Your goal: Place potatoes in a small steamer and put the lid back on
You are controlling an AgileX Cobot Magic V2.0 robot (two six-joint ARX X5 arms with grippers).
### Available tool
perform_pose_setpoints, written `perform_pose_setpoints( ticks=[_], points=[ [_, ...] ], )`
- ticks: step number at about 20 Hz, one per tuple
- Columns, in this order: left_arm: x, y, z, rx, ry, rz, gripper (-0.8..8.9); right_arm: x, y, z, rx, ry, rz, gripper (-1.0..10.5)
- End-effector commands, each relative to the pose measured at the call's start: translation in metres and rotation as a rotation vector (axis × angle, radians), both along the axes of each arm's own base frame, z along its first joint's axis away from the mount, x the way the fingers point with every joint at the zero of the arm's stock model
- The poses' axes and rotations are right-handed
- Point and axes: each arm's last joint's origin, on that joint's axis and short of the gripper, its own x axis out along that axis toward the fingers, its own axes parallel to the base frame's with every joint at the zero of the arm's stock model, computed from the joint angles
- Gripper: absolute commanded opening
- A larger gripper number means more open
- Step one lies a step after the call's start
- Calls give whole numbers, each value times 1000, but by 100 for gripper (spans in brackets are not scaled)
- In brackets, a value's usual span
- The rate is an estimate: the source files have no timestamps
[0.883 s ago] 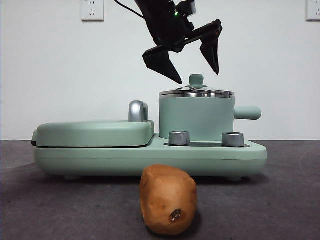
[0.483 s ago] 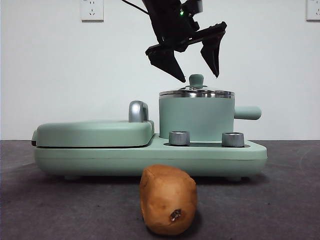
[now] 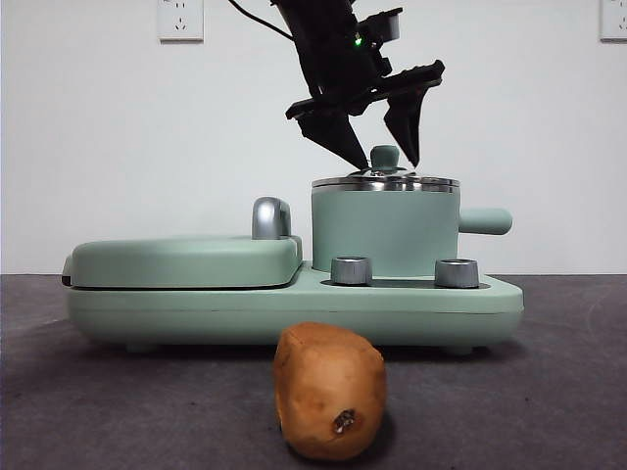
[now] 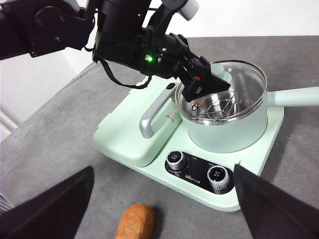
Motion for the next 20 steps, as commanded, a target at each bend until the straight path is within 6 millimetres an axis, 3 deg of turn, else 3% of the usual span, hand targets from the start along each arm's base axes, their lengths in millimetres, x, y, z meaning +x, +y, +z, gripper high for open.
perform_pose_setpoints(
  ticks=[1, 3, 10, 16, 20],
  points=[
    [1, -9, -2, -6, -9, -22, 164, 0, 0, 4, 8, -12, 2, 446],
    [1, -10, -2, -7, -10, -23, 80, 0, 0, 4, 8, -12, 2, 446],
    [2, -10, 11, -37, -46, -23, 16, 0, 0, 5, 8, -13, 1, 446],
    [-9, -1, 70, -56, -94, -36, 16, 0, 0, 4, -3, -11, -32, 447],
    [-22, 28, 113, -105, -146, -1, 16, 9, 0, 3, 10, 108, -65, 446]
  ],
)
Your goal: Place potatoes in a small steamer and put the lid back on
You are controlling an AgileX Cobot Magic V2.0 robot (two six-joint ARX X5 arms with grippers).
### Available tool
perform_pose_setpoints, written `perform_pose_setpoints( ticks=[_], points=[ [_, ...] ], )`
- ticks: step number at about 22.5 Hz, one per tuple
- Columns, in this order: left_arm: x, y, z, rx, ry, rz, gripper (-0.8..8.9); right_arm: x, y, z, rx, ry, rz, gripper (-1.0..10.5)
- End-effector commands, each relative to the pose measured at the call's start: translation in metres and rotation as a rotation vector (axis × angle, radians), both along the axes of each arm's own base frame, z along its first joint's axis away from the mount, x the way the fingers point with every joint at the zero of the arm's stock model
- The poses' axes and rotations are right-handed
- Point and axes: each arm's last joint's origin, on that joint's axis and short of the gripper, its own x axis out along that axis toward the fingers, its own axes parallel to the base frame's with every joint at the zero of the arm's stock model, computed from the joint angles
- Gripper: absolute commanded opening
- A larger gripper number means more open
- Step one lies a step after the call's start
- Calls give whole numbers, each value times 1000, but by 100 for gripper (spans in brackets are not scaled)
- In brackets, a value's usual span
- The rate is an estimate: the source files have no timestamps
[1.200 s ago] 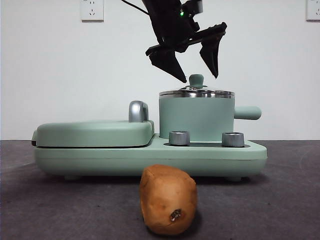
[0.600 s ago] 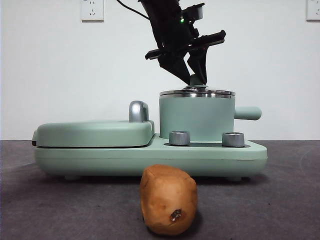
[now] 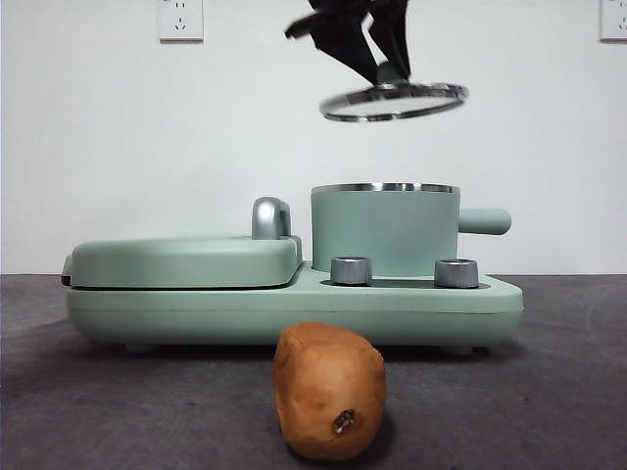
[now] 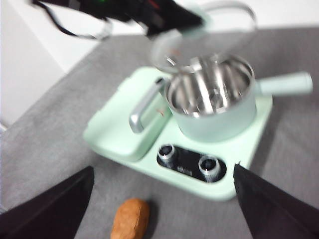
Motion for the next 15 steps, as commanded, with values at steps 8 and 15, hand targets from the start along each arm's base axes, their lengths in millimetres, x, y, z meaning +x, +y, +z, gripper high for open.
perform_pose_setpoints(
  ticks=[8, 15],
  points=[
    [-48, 85, 92, -76, -97, 93, 16, 39, 31, -8, 34, 284, 83, 446],
    [-73, 125, 116, -76, -104, 150, 16, 56, 90, -30, -123, 374, 140, 446]
  ],
)
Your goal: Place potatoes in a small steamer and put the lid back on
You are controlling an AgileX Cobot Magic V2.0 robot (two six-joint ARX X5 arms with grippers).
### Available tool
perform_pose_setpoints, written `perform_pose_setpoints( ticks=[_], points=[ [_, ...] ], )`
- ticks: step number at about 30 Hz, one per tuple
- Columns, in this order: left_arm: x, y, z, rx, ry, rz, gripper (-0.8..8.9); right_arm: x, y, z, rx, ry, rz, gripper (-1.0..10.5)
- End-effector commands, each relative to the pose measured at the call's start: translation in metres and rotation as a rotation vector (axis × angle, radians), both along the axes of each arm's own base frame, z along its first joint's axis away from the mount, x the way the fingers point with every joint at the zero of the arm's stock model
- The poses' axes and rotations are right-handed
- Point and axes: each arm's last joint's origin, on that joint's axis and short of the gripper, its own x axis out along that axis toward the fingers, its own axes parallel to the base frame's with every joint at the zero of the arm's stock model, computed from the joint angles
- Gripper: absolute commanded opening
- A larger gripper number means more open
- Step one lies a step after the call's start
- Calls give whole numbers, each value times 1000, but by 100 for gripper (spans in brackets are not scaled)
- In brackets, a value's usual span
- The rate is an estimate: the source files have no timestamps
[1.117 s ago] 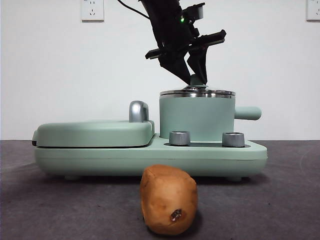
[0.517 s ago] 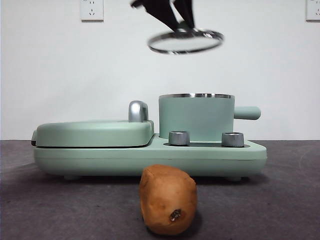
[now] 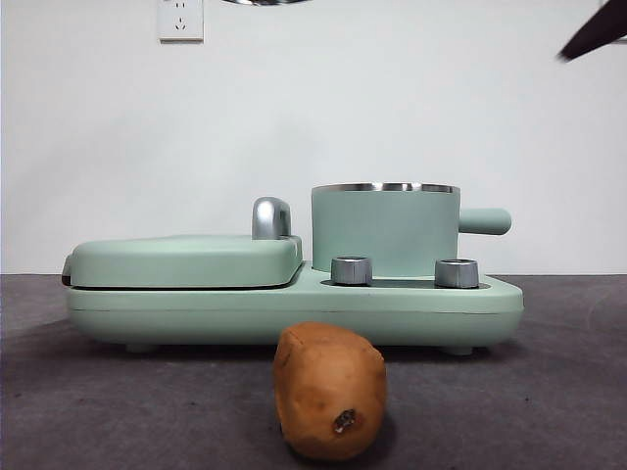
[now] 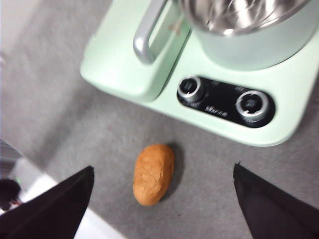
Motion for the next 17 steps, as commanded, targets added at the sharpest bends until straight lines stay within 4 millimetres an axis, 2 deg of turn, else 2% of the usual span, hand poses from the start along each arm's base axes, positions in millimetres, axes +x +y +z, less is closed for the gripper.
perform_pose_setpoints(
  ticks=[1, 10, 17],
  points=[
    [-11, 11, 17, -31, -50, 12, 16, 5, 27, -5, -34, 30, 23, 446],
    [-24, 32, 26, -25, -46, 45, 16, 10, 103, -59, -246, 171, 110, 447],
    [-20, 33, 20, -10, -25, 57, 16, 17, 139, -104, -365, 252, 162, 497]
  ],
)
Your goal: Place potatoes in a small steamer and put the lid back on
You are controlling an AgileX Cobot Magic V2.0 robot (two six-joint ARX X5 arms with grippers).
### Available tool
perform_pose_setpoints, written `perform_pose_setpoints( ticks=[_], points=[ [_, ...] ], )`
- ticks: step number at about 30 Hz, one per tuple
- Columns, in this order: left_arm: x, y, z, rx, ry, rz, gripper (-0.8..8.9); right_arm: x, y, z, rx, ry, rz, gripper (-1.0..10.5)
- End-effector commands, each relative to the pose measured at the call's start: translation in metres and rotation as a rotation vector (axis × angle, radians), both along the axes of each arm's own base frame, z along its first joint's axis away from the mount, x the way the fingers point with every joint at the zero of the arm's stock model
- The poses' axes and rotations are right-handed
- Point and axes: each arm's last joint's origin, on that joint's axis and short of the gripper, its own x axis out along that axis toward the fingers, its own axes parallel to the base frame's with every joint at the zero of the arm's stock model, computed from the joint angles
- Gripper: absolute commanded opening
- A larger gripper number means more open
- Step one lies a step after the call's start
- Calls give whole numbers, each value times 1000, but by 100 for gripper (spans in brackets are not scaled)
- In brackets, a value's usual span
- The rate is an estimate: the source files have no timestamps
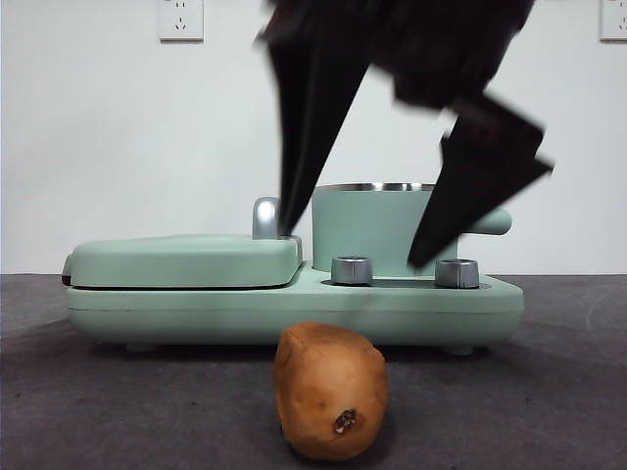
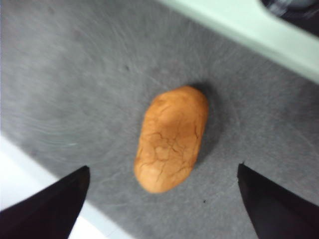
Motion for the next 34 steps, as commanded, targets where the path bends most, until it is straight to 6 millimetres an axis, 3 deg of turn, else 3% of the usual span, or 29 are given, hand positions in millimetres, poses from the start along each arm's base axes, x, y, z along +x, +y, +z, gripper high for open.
perform_pose_setpoints(
  ticks=[1, 12, 14, 18, 22, 28, 34],
  points=[
    [1, -1, 3, -12, -27, -5, 16, 3, 14, -13, -30, 23, 4, 497],
    [16, -2, -25, 42, 72, 16, 16, 14, 39, -56, -77, 54, 30, 486],
    [16, -2, -26, 43, 74, 16, 16, 14, 40, -59, -80, 56, 33, 423],
    [17, -1, -26, 45, 73, 18, 16, 14, 41, -59, -81, 50, 46, 191],
    [17, -1, -26, 46, 73, 18, 16, 15, 40, -59, -81, 52, 54, 146],
    [20, 6, -26, 47, 73, 41, 16, 30, 36, -27, -59, 59, 48, 147],
    [26, 19, -26, 45, 74, 88, 16, 68, 24, 43, -19, -35, 37, 147]
  ],
)
